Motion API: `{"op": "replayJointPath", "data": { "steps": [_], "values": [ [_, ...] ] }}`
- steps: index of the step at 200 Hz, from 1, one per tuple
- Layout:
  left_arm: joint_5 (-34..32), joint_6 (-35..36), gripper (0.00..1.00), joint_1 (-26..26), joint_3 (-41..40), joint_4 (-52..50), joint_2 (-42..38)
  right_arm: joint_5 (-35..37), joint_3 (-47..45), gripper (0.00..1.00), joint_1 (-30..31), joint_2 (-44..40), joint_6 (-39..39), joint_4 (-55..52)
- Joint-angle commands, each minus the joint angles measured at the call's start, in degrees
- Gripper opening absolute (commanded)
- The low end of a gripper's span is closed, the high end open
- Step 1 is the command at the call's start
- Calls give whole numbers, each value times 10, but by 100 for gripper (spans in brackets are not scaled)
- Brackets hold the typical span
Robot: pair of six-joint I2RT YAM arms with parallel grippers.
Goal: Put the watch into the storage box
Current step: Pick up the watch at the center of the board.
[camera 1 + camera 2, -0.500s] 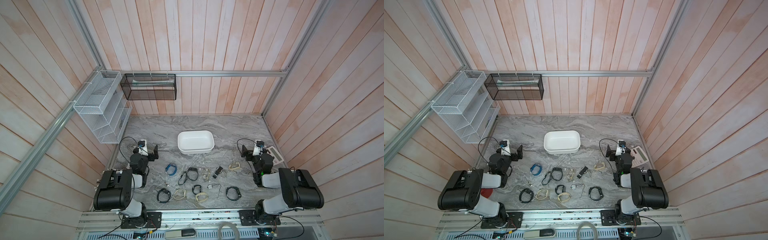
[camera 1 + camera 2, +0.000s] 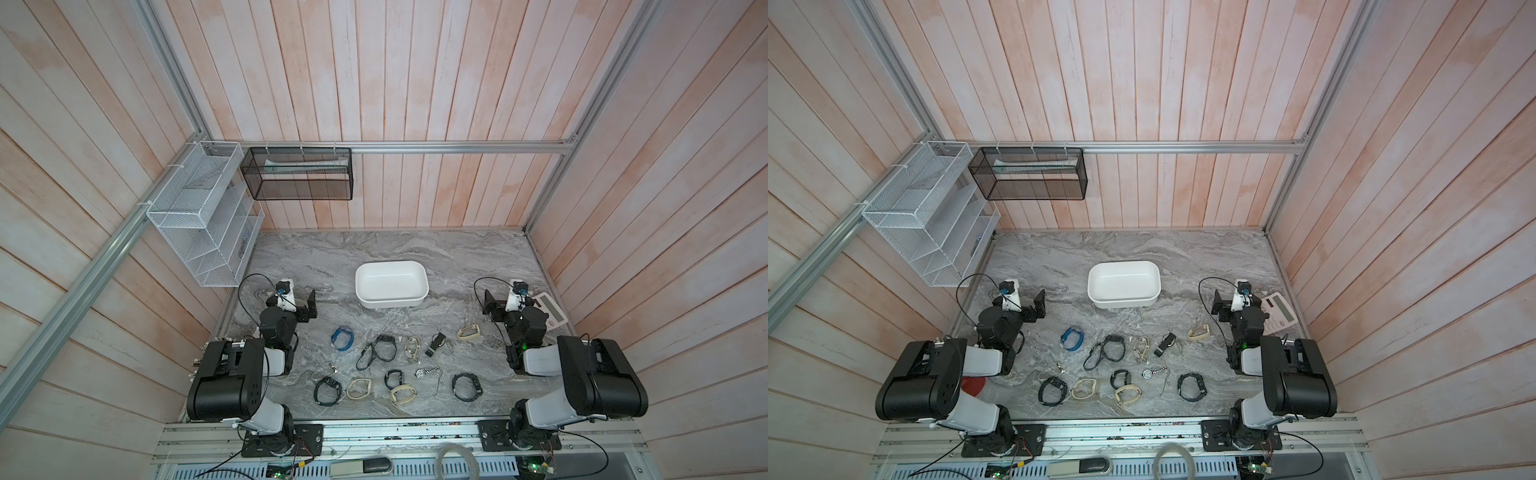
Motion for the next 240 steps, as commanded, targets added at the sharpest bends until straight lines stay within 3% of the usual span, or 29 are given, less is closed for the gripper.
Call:
{"op": "replayJointPath", "data": {
  "steps": [1, 206, 218, 240],
  "values": [
    [6, -4, 100, -2, 11, 10, 7, 0, 11, 98, 2, 7, 6, 10],
    [-9, -3, 100, -8, 9, 17, 2, -12, 9, 98, -7, 6, 11, 13],
    [-17, -1, 99, -13, 24, -29, -26, 6, 14, 98, -7, 0, 25, 22],
    [-52, -5, 100, -26, 78, -187, -100, 9, 103, 98, -7, -61, 24, -189]
  ]
}}
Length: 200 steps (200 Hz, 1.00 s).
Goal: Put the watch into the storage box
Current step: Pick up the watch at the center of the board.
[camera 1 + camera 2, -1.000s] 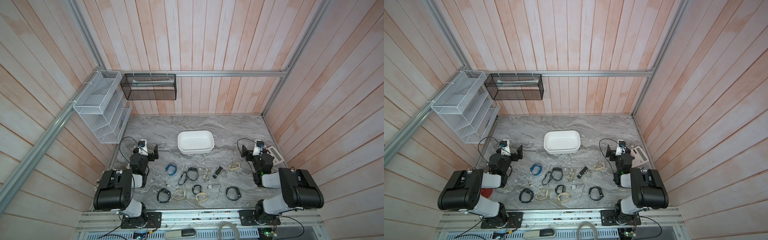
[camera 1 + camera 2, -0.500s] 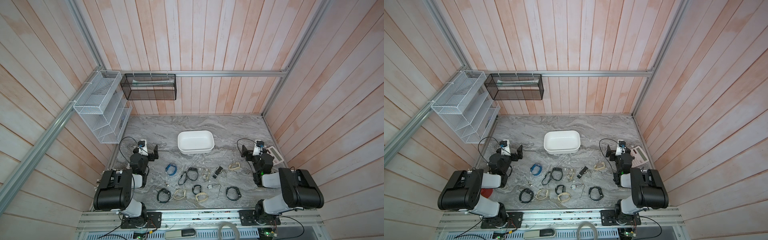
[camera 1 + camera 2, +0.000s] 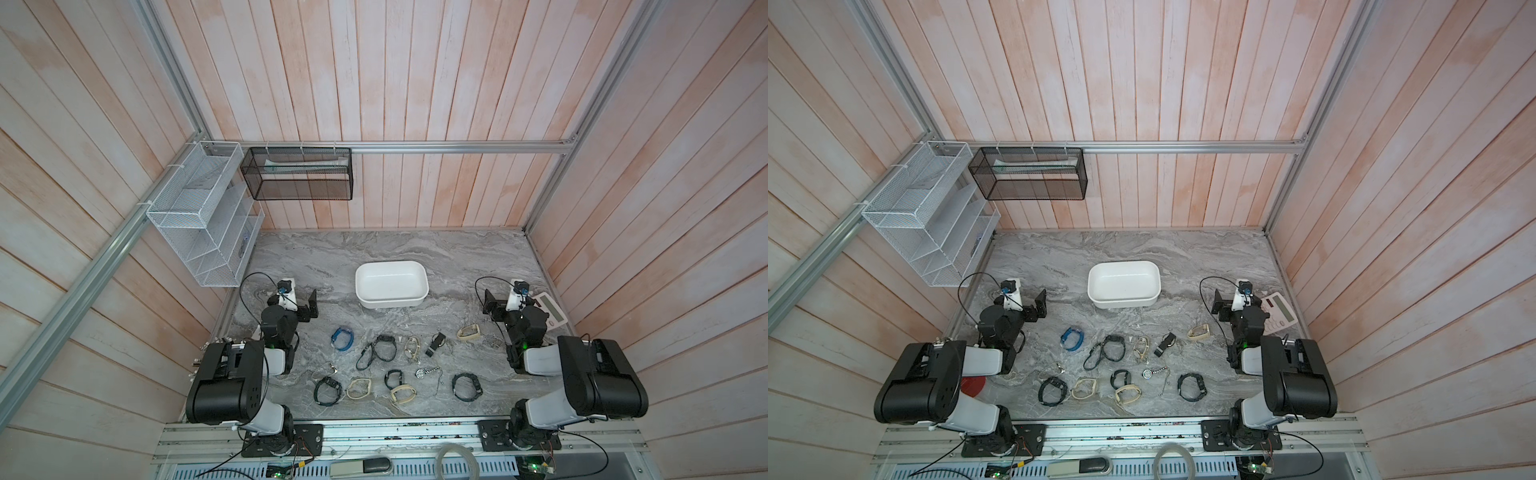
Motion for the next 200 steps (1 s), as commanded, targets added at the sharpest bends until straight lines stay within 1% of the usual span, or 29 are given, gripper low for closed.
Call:
{"op": "replayJointPath", "data": {
  "steps": [1, 10, 20, 25, 32, 37, 49, 55, 62, 68, 73, 80, 89, 106, 109, 117, 125, 133, 143, 155, 175, 200],
  "values": [
    [-42, -7, 100, -15, 65, -139, -76, 10, 86, 98, -3, -51, 10, -153],
    [-60, -40, 100, -19, 86, -184, -102, 18, 129, 98, 2, -74, 38, -235],
    [-61, -122, 100, -18, 104, -220, -128, 36, 159, 98, 12, -100, 67, -291],
    [-64, -157, 100, -19, 111, -234, -140, 29, 166, 98, 16, -114, 87, -304],
    [-65, -216, 100, -18, 119, -255, -157, 13, 161, 98, 16, -135, 123, -292],
    [-58, -246, 100, -17, 127, -275, -167, 18, 146, 98, 16, -150, 163, -268],
    [-7, -269, 100, -12, 140, -307, -190, 66, 97, 98, 15, -184, 297, -230],
    [12, -282, 99, -11, 143, -315, -198, 85, 71, 98, 13, -198, 338, -214],
    [36, -302, 100, -10, 139, -307, -204, 80, 41, 98, 2, -210, 352, -189],
    [59, -312, 100, -7, 136, -300, -207, 54, 23, 98, -9, -218, 356, -165],
    [78, -318, 100, -6, 137, -297, -209, 33, 17, 96, -17, -223, 350, -166],
    [98, -330, 99, -6, 140, -301, -210, 25, 37, 95, -18, -233, 338, -216],
    [127, -347, 100, -6, 145, -304, -207, 17, 78, 95, -17, -233, 307, -310],
    [187, -354, 99, -6, 163, -321, -194, 31, 158, 95, -9, -211, 276, -459],
    [192, -356, 100, -7, 167, -326, -191, 40, 175, 95, -7, -205, 269, -497],
    [203, -360, 100, -7, 177, -343, -183, 62, 203, 98, 1, -194, 255, -551],
    [213, -359, 99, -8, 189, -363, -177, 83, 225, 98, 13, -183, 234, -595],
    [217, -351, 99, -10, 202, -389, -172, 106, 239, 98, 25, -176, 228, -626],
    [216, -337, 99, -16, 219, -419, -166, 114, 250, 98, 42, -171, 218, -649],
    [201, -312, 98, -31, 235, -450, -165, 114, 252, 98, 60, -171, 221, -664],
    [172, -265, 98, -72, 259, -497, -175, 109, 245, 97, 93, -175, 228, -673],
    [112, -201, 98, -139, 289, -559, -198, 111, 262, 88, 135, -164, 237, -721]
  ]
}}
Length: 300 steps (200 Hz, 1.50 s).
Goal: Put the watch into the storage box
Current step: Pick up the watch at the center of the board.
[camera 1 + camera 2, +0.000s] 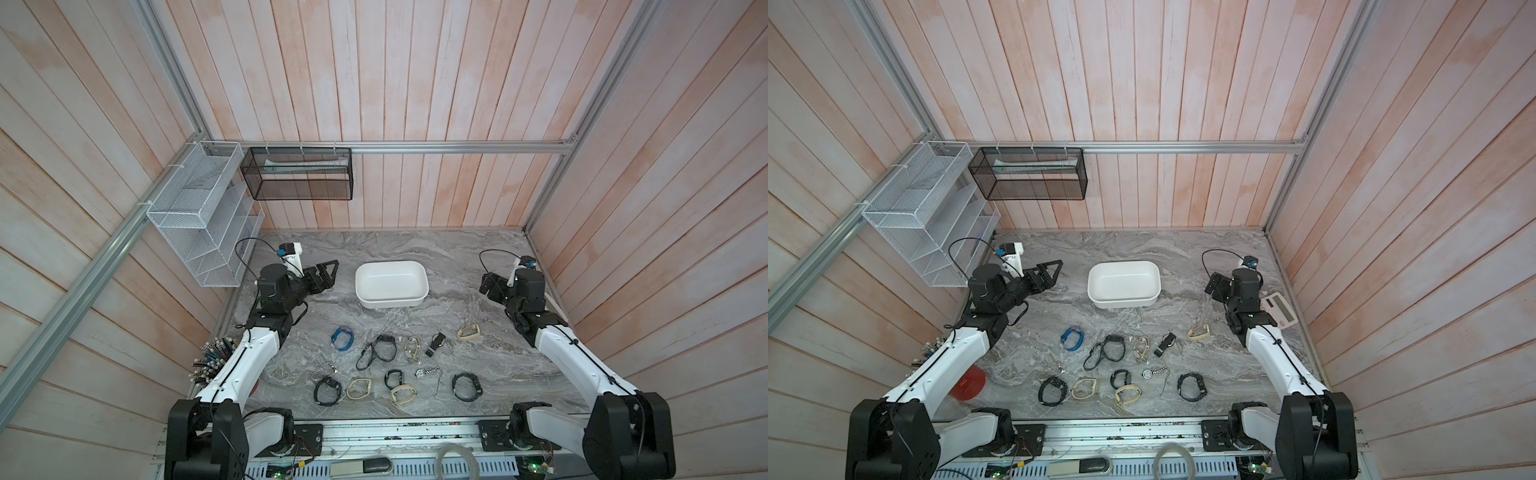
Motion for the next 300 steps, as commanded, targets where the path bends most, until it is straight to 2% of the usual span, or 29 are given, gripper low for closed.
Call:
{"op": "replayJointPath", "data": {
  "steps": [1, 33, 48, 70, 96, 139, 163, 230, 249, 279, 300],
  "values": [
    [-52, 81, 98, -51, 33, -87, -28, 14, 14, 88, 34, 11, 0, -85],
    [-202, 189, 98, -146, 62, -148, -60, 27, 20, 84, 106, 21, 24, -131],
    [-240, 230, 98, -170, 73, -159, -72, 36, 24, 82, 141, 27, 40, -152],
    [-204, 268, 99, -171, 76, -159, -86, 37, 26, 76, 186, 39, 69, -173],
    [-170, 246, 100, -171, 51, -124, -97, 39, 24, 70, 220, 59, 98, -184],
    [-169, 257, 100, -171, 71, -177, -81, 46, 24, 63, 232, 82, 121, -222],
    [-145, 264, 100, -171, 67, -180, -81, 48, 13, 59, 232, 94, 122, -213],
    [-133, 260, 100, -176, 66, -185, -86, 69, 26, 45, 233, 170, 111, -200],
    [-131, 252, 100, -178, 69, -187, -85, 71, 18, 39, 233, 175, 110, -186],
    [-124, 238, 100, -181, 70, -183, -86, 69, 16, 20, 233, 184, 106, -178],
    [-121, 211, 99, -183, 68, -183, -85, 73, 19, 11, 233, 178, 100, -178]
  ]
}}
